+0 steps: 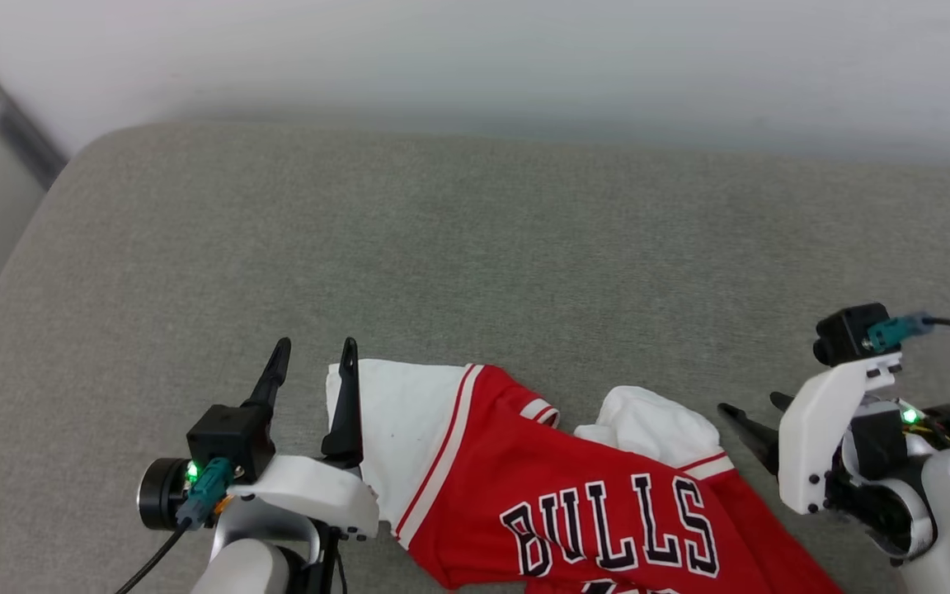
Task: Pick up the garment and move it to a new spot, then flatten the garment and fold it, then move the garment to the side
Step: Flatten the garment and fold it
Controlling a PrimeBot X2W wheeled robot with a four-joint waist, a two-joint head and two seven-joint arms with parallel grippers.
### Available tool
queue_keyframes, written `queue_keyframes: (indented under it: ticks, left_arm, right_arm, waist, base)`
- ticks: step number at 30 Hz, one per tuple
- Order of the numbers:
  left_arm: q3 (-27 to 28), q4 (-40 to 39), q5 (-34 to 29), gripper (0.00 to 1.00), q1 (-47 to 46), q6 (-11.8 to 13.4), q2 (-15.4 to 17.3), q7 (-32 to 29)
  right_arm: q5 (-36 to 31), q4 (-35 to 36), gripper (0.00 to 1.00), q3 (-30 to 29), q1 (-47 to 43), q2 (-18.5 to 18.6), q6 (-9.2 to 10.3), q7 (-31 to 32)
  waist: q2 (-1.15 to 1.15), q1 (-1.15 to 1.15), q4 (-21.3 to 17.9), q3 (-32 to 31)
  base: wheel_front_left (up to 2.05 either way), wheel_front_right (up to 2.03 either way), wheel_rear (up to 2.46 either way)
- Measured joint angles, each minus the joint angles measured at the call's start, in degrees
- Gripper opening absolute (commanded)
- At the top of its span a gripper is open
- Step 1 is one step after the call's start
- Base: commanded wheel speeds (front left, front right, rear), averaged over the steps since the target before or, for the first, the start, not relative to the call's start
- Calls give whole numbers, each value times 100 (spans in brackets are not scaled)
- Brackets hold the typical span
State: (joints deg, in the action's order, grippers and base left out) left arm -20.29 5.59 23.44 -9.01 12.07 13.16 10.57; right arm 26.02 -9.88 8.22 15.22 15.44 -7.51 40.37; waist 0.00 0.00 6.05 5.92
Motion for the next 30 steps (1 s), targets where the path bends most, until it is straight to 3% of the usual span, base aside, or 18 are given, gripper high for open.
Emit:
queue_keyframes:
  ticks: [5,14,15,16,17,24,30]
  left_arm:
    - [-44,85,-8,100,-247,-46,-121,129]
    - [-88,371,-19,100,-446,-105,-244,265]
    - [-97,414,-10,100,-453,-108,-247,267]
    - [-99,454,-9,100,-454,-121,-247,274]
    - [-97,475,-8,100,-455,-124,-248,276]
    - [-45,554,10,100,-420,-66,-196,297]
    - [-14,534,46,100,-228,-2,-86,250]
  right_arm:
    - [151,-279,100,564,577,226,0,695]
    - [527,-1105,100,1252,1137,459,-1,1029]
    - [584,-1161,46,1278,1160,459,0,1014]
    - [599,-1203,18,1323,1170,472,-1,971]
    - [650,-1238,0,1348,1170,471,1,911]
    - [613,-1068,0,1544,1272,538,-1,24]
    - [148,-829,0,734,1340,603,-2,-713]
  waist:
    - [0,0,283,328]
    - [0,0,584,749]
    - [0,0,595,749]
    - [0,0,602,729]
    - [0,0,605,707]
    - [0,0,499,497]
    - [0,0,259,251]
  base:
    - [0,0,0]
    - [0,0,0]
    - [0,0,0]
    - [0,0,0]
    - [0,0,0]
    - [0,0,0]
    - [0,0,0]
